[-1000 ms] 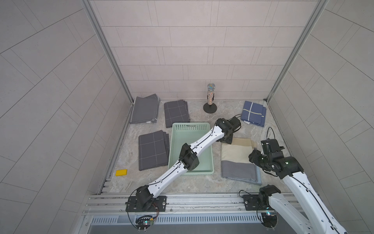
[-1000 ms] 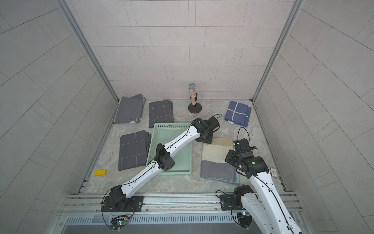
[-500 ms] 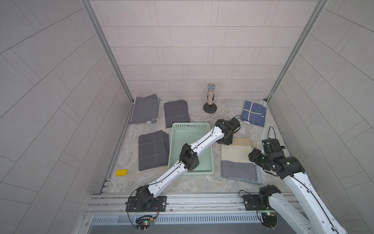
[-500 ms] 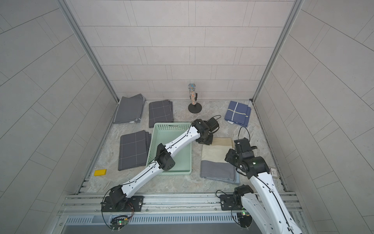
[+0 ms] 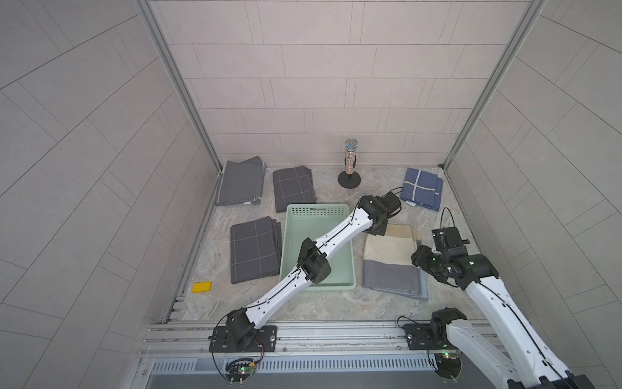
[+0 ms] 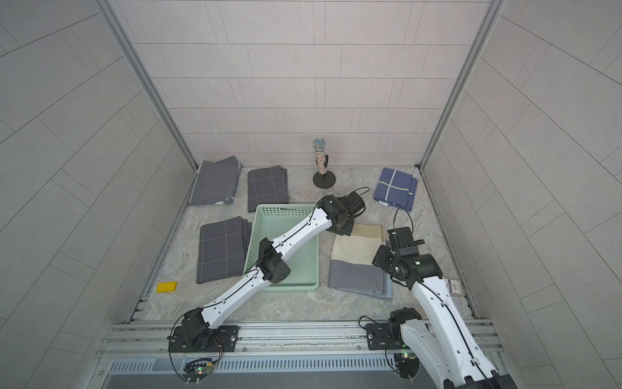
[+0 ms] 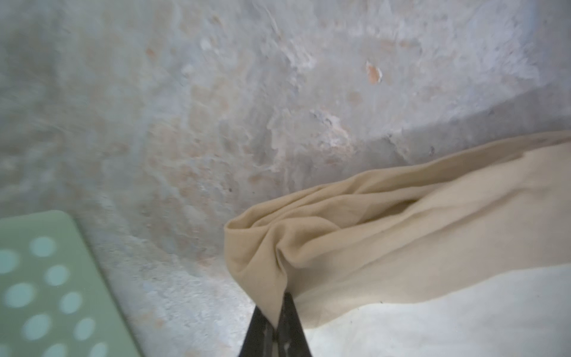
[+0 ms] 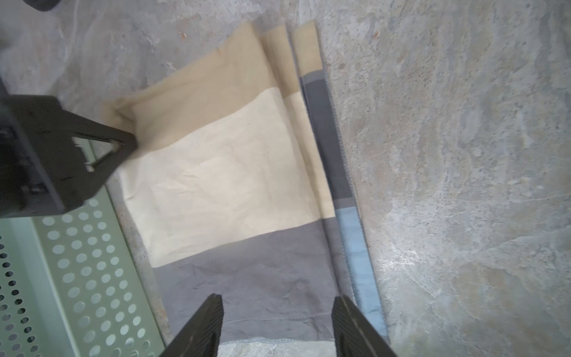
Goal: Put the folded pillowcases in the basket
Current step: Pick up the pillowcase at the center of the board.
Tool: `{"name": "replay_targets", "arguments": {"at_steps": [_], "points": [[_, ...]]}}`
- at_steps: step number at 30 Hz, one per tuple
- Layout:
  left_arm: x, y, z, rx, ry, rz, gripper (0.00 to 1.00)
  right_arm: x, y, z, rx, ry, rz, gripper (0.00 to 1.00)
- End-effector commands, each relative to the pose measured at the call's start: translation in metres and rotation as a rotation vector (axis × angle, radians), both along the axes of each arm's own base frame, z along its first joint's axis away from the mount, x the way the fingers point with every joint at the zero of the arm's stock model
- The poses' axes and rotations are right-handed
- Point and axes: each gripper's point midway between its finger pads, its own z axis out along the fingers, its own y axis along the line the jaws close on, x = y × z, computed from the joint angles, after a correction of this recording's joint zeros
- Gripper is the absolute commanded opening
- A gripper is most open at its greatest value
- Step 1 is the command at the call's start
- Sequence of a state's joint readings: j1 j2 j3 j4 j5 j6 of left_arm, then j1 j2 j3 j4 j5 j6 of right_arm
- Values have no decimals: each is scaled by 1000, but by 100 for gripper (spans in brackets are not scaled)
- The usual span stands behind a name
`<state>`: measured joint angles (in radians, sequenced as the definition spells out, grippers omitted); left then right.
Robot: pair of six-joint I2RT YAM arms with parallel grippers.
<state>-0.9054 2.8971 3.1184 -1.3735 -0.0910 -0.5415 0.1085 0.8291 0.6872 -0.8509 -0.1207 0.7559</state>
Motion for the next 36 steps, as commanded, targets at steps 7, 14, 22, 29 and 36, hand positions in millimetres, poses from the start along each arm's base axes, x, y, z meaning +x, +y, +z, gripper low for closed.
{"name": "replay_targets", "arguments": {"at_steps": [7,14,22,29,36], "points": [[36,30,48,-2,-116,33,0,-8,-4,-47,-12,124,6,68],[33,26,41,-15,-92,25,0,-6,10,-83,59,200,42,68],[21,25,25,-10,-21,20,0,2,17,-82,115,119,27,67],[17,26,21,8,-13,20,0,-13,19,-95,112,205,53,62],[15,24,24,8,-16,14,0,-23,2,-94,21,243,20,63]]}}
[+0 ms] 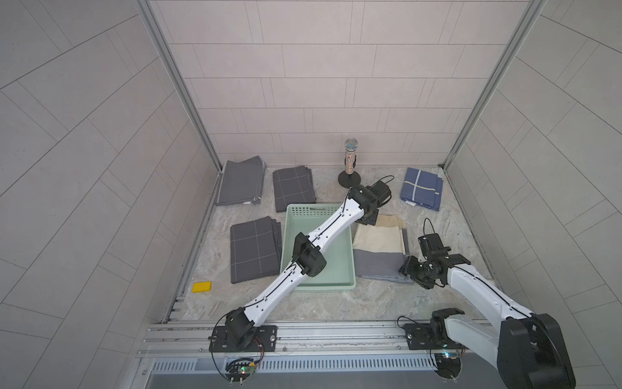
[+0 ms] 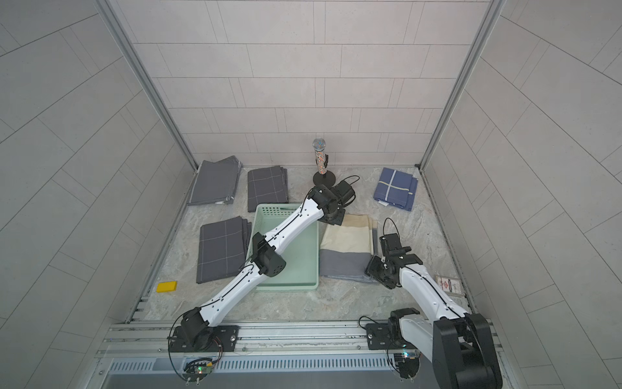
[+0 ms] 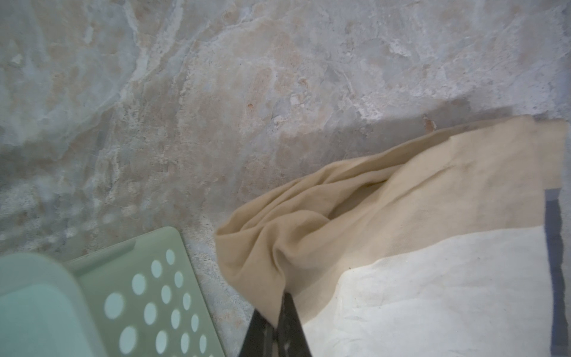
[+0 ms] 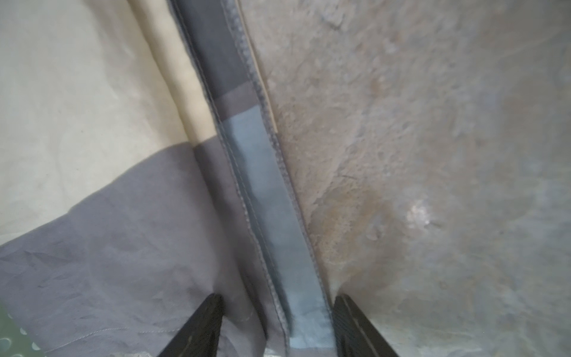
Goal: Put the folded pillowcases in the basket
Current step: Pick up the pillowcase at the center of the board.
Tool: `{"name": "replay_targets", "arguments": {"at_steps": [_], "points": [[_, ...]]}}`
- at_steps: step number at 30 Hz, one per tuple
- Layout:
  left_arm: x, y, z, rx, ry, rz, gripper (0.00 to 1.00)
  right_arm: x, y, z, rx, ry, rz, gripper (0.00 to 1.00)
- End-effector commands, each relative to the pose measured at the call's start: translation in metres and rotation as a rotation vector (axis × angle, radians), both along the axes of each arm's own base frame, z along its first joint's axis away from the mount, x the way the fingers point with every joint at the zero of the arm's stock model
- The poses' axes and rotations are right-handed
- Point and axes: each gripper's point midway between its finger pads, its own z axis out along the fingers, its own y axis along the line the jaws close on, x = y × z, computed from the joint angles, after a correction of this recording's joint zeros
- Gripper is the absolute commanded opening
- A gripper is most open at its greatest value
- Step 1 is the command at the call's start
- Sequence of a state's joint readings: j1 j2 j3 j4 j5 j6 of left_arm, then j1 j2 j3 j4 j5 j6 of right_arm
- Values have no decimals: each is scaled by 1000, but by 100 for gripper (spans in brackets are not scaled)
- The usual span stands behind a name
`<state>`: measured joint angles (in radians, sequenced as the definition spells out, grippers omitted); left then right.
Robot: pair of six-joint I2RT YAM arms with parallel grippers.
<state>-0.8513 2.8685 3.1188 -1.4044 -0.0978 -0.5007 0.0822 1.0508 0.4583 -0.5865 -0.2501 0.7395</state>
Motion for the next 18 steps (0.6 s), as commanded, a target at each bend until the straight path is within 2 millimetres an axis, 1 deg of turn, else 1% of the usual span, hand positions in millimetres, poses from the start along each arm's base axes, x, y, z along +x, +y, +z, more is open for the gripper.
{"name": "replay_targets", "arguments": {"at_steps": [1,4,7,10,11,15,16,17,18], "points": [[-6,-2,9,-8,-5,-7,0,-12,-15,1,-85,42,-8,64],[-7,-2,8,-5,-5,-12,0,-10,-13,0,-75,34,-8,64],[-8,-3,10,-8,-6,-11,0,-10,-5,-11,-32,76,13,60],[-8,-3,12,-6,-7,-13,0,-13,11,-25,56,137,34,43],[-8,-2,12,-7,-8,-13,0,-13,11,-24,51,145,38,37],[-9,-4,15,-14,-7,-16,0,-8,9,-16,46,95,36,18],[-10,-4,15,-19,-4,-18,0,-7,10,-14,51,88,37,8],[-12,-7,16,-26,1,-29,0,-7,11,-11,57,85,36,1],[-14,-9,17,-31,4,-35,0,-7,13,-8,64,76,39,0]]}}
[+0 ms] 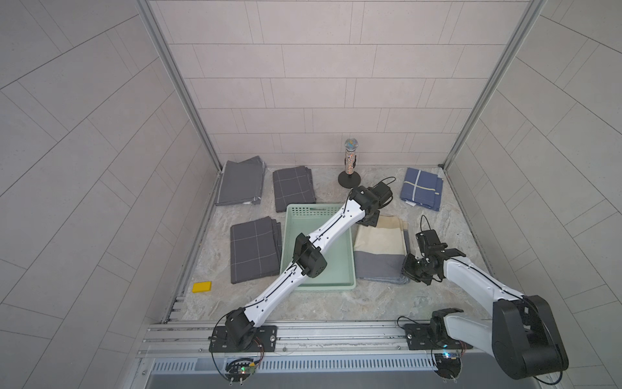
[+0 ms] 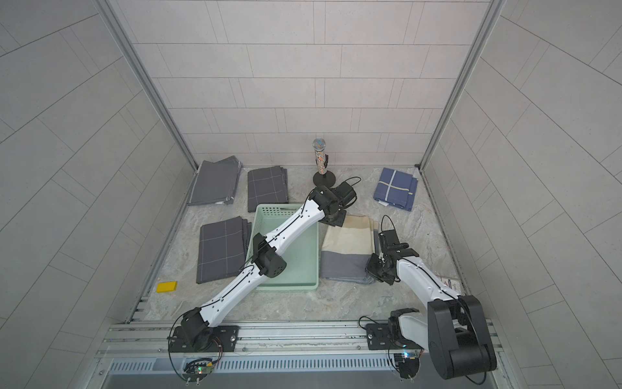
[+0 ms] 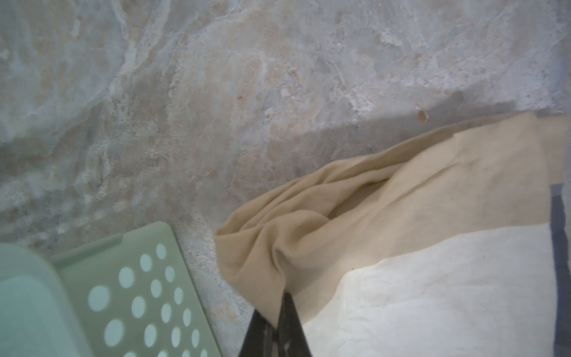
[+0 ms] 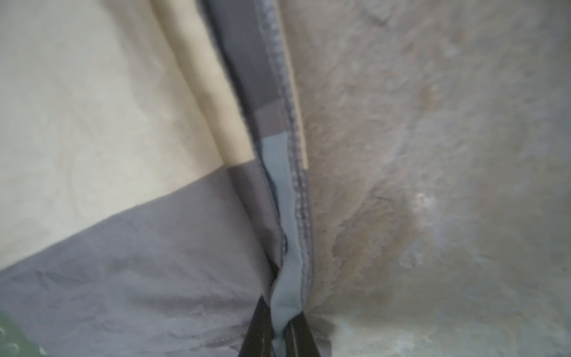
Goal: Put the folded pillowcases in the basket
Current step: Pick up the pillowcase at the center of the board, then place the pillowcase in the basket.
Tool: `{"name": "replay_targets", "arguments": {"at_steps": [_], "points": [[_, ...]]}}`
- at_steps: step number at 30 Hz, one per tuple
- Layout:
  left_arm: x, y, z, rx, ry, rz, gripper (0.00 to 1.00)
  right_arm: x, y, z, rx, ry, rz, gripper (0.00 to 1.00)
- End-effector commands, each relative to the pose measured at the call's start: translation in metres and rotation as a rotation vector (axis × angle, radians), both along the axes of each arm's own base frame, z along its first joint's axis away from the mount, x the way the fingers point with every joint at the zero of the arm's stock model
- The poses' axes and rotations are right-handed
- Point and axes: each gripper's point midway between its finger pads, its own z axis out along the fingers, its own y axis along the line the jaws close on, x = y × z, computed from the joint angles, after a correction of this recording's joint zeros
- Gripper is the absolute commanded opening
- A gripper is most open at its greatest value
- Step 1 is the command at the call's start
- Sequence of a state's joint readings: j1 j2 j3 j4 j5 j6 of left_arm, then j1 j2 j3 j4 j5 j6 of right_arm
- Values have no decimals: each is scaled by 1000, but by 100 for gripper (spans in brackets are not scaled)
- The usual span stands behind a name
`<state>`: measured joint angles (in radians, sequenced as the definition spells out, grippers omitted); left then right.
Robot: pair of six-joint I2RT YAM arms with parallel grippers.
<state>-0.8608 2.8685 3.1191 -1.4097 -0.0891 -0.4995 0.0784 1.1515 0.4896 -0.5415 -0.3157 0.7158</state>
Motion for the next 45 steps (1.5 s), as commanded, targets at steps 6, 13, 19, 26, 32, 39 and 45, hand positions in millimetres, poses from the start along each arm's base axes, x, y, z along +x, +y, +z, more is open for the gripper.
{"name": "replay_targets", "arguments": {"at_steps": [6,13,19,26,32,39,45], "points": [[-26,-21,60,-68,-71,-99,0,-5,5,44,17,-98,14,0],[-42,-21,151,-161,-211,-133,0,5,13,134,-8,-311,59,0],[-43,22,217,-131,-343,-86,0,7,33,188,8,-444,110,0],[-33,117,243,200,-448,56,0,9,123,210,103,-509,308,0],[-30,167,235,358,-382,96,0,13,168,197,138,-498,393,0],[-21,195,229,305,-330,101,0,25,192,187,150,-481,442,0],[-25,227,168,128,-290,170,0,30,214,164,153,-432,479,0]]}}
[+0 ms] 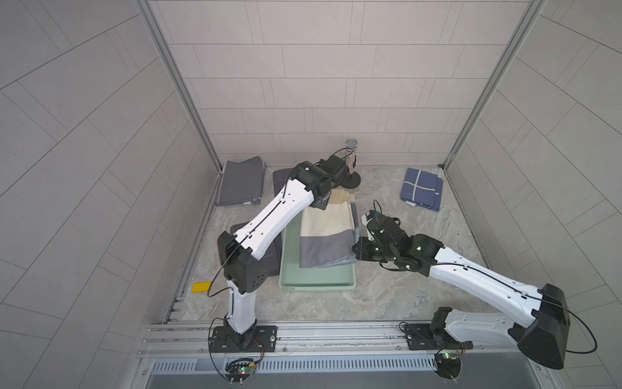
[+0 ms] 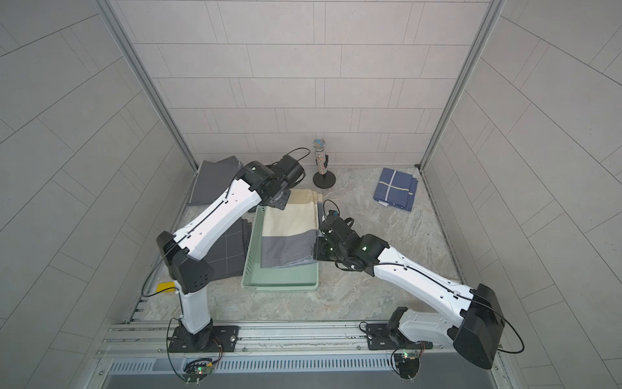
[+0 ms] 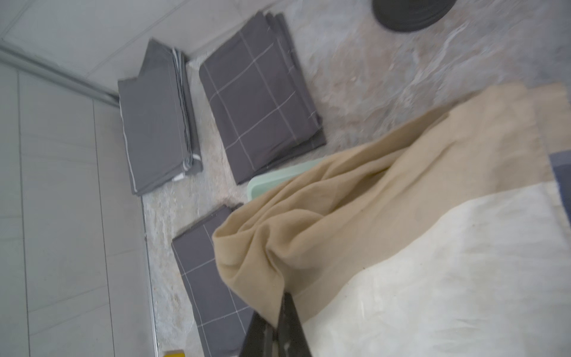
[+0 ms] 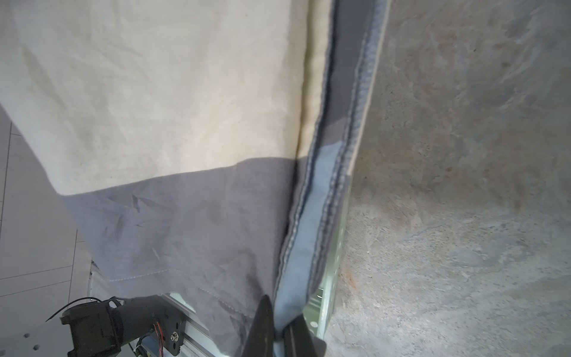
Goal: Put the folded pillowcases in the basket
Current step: Place the pillowcase in the basket.
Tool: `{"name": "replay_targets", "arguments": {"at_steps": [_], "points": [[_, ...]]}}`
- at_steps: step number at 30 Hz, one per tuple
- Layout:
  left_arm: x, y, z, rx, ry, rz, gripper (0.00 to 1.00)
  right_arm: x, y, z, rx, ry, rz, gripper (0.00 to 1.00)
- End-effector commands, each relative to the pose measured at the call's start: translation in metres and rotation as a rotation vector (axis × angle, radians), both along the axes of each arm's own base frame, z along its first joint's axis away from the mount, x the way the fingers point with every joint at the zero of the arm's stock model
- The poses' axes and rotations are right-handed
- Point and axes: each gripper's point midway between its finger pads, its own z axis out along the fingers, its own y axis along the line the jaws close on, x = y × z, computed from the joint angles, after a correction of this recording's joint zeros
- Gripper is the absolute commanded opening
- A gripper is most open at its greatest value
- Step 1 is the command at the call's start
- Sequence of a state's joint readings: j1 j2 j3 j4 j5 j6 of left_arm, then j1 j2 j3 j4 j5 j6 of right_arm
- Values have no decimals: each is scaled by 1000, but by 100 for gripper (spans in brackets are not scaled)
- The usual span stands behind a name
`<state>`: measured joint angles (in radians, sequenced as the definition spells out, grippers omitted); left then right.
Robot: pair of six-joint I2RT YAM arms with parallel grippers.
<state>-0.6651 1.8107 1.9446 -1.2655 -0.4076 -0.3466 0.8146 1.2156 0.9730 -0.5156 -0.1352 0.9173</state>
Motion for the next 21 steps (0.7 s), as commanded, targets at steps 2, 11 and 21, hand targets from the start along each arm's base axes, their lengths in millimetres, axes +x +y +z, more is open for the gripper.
{"name": "replay_targets", "arguments": {"at_steps": [2,11,21], "points": [[8,-2,-30,-174,-75,-7,0,2,16,-10,14,5,29,0],[17,-2,-99,-267,-19,-24,0,1,28,-55,-27,66,32,0],[27,16,-152,-198,77,12,0,-6,46,-96,-67,127,49,0]]}}
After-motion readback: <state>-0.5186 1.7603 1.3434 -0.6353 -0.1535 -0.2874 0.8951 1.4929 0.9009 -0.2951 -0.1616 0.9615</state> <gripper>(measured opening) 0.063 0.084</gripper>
